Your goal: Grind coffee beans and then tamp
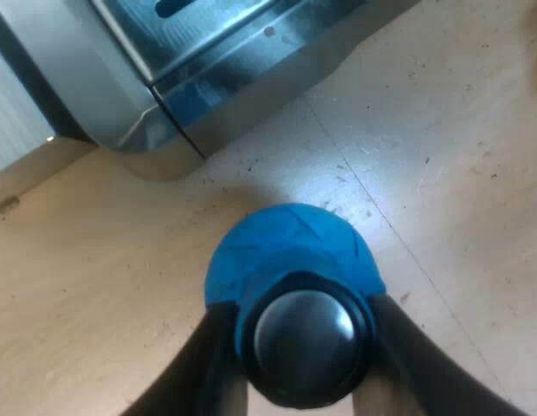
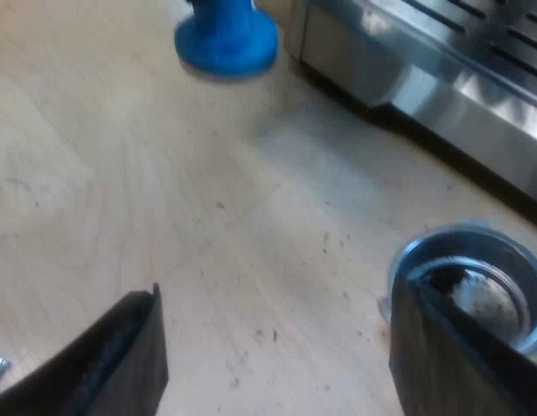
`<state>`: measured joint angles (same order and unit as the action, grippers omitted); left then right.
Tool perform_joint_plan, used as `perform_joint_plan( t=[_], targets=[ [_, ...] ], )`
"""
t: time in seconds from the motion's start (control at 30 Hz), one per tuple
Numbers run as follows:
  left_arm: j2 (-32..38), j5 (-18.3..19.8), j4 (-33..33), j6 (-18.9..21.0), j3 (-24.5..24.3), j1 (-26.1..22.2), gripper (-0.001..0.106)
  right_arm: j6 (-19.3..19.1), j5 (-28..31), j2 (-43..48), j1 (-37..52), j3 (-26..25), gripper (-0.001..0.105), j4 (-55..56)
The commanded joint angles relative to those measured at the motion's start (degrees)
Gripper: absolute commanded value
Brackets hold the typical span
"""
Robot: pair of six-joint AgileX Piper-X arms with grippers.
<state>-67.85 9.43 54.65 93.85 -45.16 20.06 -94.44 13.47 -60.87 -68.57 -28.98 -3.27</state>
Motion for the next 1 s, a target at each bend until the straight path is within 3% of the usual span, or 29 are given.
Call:
perform_joint_plan(
  t=[0.03, 0.37, 0.57, 0.67, 0.77, 0.83, 0.87, 0.93, 1.0],
  targets=[
    [0.44, -0.16, -4.96, 1.87, 3.65, 0.05, 0.000, -0.89, -0.92, -6.18, 0.37, -0.54, 0.058, -8.06],
    [0.44, -0.62, -10.35, 2.32, 10.64, 0.05, 0.000, 0.44, -0.92, -9.84, 0.37, -0.70, 0.058, -9.00],
    [0.44, -0.59, -10.83, 2.32, 11.71, 0.05, 0.000, 0.43, -0.69, -9.84, 0.37, -0.70, 0.058, -9.00],
    [0.44, 0.10, -10.59, 2.18, 12.03, 0.05, 0.003, 0.43, -0.41, -9.84, 0.37, -0.70, 0.064, -9.00],
    [0.44, 0.47, -9.67, 2.06, 12.13, 0.05, 0.025, 0.43, -1.10, -9.84, 0.37, -0.70, 0.076, -9.00],
    [0.44, 0.47, -9.43, 2.06, 12.13, 0.05, 0.056, 0.43, -3.54, -9.84, 0.37, -0.70, 0.081, -9.00],
    [0.44, 0.47, -9.44, 2.06, 12.13, 0.05, 0.062, 0.43, -3.97, -9.84, 0.37, -0.70, 0.082, -9.00],
    [0.44, 0.76, -9.44, 1.23, 12.13, 0.05, 0.084, 0.43, -5.60, -9.84, 0.37, -0.70, 0.082, -9.00],
    [0.44, 1.08, -8.92, -0.43, 12.13, 0.05, 0.087, 0.43, -5.82, -9.84, 0.37, -0.70, 0.082, -9.00]
  ],
)
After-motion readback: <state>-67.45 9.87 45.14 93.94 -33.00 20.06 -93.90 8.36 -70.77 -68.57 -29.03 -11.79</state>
